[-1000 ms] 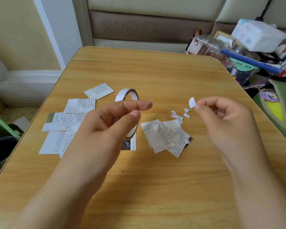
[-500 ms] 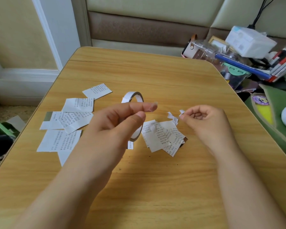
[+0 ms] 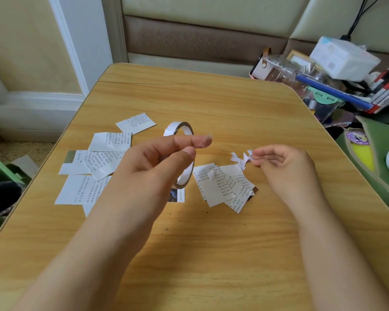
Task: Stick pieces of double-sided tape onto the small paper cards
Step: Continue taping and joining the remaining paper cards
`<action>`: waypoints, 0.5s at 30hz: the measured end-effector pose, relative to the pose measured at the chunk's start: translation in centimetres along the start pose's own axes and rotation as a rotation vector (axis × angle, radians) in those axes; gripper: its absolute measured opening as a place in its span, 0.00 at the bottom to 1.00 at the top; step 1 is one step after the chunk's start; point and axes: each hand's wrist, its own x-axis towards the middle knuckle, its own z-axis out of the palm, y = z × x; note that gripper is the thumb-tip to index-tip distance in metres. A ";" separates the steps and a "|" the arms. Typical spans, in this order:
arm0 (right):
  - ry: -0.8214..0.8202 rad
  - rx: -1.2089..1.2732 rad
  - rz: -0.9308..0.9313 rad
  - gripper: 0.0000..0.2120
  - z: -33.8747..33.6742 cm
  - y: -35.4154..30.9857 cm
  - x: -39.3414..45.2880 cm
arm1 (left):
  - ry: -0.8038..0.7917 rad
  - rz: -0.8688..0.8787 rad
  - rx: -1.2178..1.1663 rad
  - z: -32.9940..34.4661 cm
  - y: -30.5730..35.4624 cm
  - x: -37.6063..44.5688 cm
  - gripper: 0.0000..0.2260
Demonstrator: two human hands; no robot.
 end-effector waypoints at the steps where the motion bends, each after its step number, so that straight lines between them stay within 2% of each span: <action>1: -0.004 0.004 0.003 0.14 0.1 0.0 0.0 | 0.002 -0.002 -0.002 0.0 0.0 0.0 0.11; 7: 0.002 0.047 0.042 0.11 0.4 0.0 0.0 | 0.021 -0.006 -0.006 -0.1 0.1 0.1 0.10; 10: 0.010 0.002 -0.031 0.06 0.4 -1.2 -0.7 | 0.018 -0.006 -0.020 -0.2 0.2 0.1 0.11; 12: -0.096 0.051 -0.116 0.07 0.6 -2.4 -1.6 | 0.019 -0.006 -0.019 -0.2 0.2 0.1 0.11; 15: -0.342 0.097 -0.187 0.08 1.4 -4.1 -3.3 | 0.025 -0.007 -0.018 -0.1 0.1 0.0 0.11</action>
